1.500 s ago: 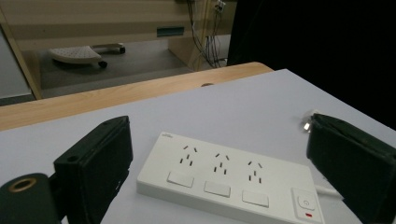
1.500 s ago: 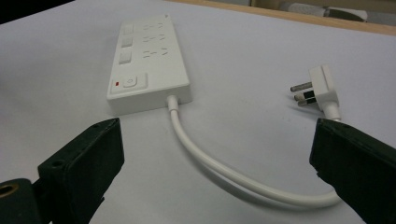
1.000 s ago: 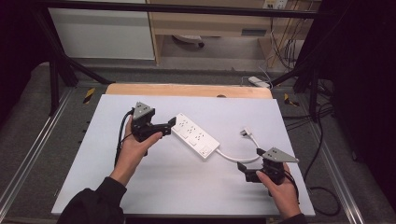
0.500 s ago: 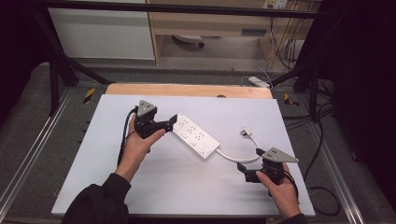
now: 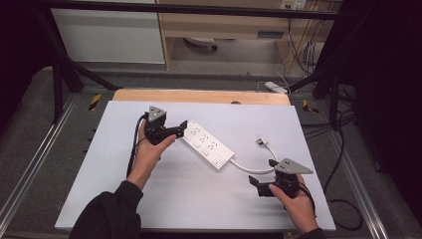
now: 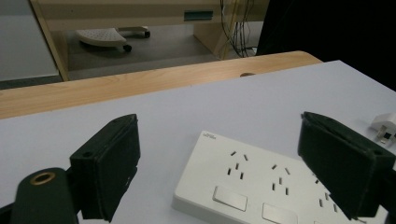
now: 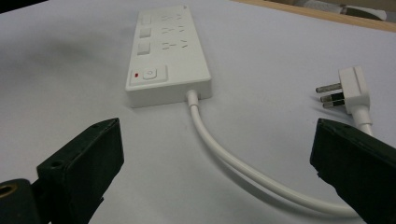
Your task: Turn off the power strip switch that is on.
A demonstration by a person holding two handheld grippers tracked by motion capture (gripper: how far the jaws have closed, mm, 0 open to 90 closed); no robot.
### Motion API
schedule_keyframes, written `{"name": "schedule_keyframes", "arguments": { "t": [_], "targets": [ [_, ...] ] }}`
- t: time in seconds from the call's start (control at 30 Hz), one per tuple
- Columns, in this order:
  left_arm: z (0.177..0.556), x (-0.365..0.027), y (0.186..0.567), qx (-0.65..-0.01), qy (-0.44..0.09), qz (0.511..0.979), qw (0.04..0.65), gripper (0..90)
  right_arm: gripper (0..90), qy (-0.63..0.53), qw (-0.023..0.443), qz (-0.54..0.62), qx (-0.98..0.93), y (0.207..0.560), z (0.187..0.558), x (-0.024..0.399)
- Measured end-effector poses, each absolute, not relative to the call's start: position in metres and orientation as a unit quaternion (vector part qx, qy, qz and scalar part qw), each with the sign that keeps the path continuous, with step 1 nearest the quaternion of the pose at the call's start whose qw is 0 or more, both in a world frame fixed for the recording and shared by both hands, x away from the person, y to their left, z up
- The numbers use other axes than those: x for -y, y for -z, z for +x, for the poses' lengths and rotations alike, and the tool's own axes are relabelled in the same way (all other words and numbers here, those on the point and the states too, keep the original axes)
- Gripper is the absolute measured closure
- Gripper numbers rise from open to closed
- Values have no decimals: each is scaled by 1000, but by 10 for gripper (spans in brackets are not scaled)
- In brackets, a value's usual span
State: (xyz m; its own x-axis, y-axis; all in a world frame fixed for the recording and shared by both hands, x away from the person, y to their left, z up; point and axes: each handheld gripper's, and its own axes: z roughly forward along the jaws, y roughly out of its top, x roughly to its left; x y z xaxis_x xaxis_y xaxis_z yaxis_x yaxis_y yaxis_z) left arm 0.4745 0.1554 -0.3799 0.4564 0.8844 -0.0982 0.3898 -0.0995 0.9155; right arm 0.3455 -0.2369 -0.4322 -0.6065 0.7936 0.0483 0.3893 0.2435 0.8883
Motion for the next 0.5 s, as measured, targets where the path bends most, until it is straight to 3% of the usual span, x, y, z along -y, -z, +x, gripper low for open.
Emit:
{"name": "schedule_keyframes", "arguments": {
  "t": [0.37,0.5],
  "targets": [
    [481,-157,383,-462,-255,701,480,130,31,-479,213,397,-754,432,345,240],
    [484,-155,386,-463,-262,704,470,175,31,-478,214,397,-754,432,344,240]
  ]
}}
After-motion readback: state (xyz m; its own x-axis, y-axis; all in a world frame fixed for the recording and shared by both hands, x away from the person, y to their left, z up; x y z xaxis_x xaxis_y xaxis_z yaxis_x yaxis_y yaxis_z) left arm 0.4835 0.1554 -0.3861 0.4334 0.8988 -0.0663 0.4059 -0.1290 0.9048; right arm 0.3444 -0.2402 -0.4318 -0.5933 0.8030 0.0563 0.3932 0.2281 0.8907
